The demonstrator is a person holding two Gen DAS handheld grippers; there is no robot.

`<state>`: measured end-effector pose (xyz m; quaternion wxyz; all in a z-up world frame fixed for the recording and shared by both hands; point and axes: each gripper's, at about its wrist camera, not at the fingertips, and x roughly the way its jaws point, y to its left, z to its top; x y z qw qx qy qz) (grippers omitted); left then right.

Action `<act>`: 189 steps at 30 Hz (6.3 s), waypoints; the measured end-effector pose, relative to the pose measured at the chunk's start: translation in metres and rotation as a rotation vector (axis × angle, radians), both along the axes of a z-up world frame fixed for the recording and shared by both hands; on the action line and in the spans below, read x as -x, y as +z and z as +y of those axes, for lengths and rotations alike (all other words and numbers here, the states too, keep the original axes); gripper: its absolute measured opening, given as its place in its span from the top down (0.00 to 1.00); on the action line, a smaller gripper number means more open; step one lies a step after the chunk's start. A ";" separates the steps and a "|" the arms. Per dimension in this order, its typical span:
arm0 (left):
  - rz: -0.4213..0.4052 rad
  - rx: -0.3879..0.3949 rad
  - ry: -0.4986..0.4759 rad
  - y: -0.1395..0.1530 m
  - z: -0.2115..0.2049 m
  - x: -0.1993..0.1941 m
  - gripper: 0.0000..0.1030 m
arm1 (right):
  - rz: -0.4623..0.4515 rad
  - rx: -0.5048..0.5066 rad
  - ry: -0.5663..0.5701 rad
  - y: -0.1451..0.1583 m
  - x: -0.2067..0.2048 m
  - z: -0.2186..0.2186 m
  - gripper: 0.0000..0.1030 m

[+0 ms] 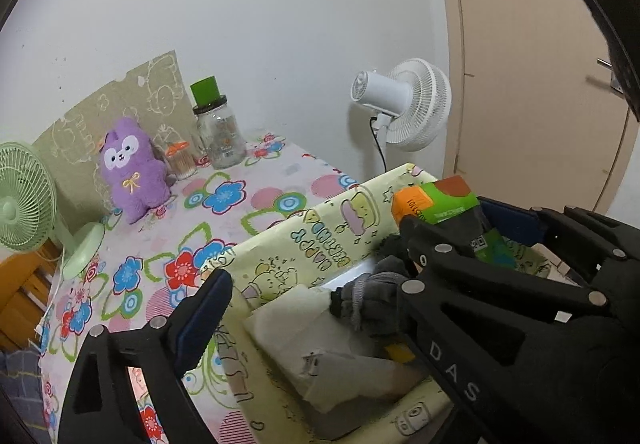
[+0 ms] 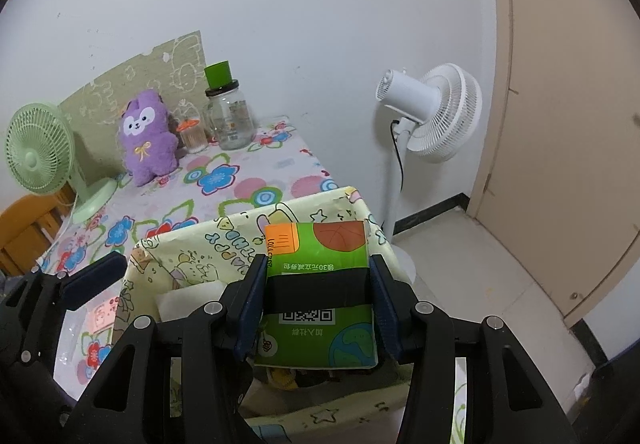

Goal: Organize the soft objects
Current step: 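Lower the white-beige rolled item into the box and open the left tool, then lower the green tissue box into the box and open the right tool, then withdraw both tools from the box and move them over the tablecloth, then lower the left tool around the clear straw bundle while the right tool approaches the pink tissue packet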

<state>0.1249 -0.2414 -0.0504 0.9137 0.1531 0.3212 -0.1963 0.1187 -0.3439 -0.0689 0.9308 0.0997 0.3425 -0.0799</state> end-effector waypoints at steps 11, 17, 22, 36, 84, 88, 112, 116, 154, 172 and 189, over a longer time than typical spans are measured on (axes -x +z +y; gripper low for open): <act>0.032 0.011 0.048 -0.006 0.016 -0.015 0.07 | 0.013 0.006 0.043 -0.002 -0.016 0.015 0.46; 0.059 0.038 0.055 -0.008 0.026 -0.017 0.07 | 0.036 -0.005 0.048 -0.004 -0.018 0.022 0.24; 0.059 0.062 0.068 -0.005 0.038 -0.013 0.04 | 0.002 0.021 0.033 0.001 -0.010 0.031 0.12; 0.040 0.098 0.086 0.005 0.062 0.008 0.03 | -0.011 0.047 0.026 0.016 0.010 0.055 0.12; -0.065 0.130 0.201 0.036 0.166 0.075 0.03 | -0.112 0.116 0.166 0.062 0.071 0.162 0.12; -0.068 0.129 0.220 0.035 0.179 0.076 0.03 | -0.116 0.111 0.186 0.062 0.070 0.175 0.12; -0.017 0.143 0.335 0.012 0.242 0.046 0.03 | -0.084 0.122 0.300 0.044 0.036 0.240 0.11; -0.006 0.139 0.351 0.007 0.249 0.040 0.03 | -0.078 0.117 0.317 0.038 0.028 0.247 0.11; 0.161 0.091 0.433 -0.060 0.281 -0.036 0.12 | 0.097 0.092 0.348 -0.040 -0.058 0.274 0.12; 0.248 0.068 0.437 -0.090 0.283 -0.052 0.44 | 0.197 0.110 0.369 -0.072 -0.079 0.283 0.11; 0.247 0.073 0.398 -0.091 0.278 -0.051 0.60 | 0.276 0.076 0.322 -0.089 -0.092 0.283 0.11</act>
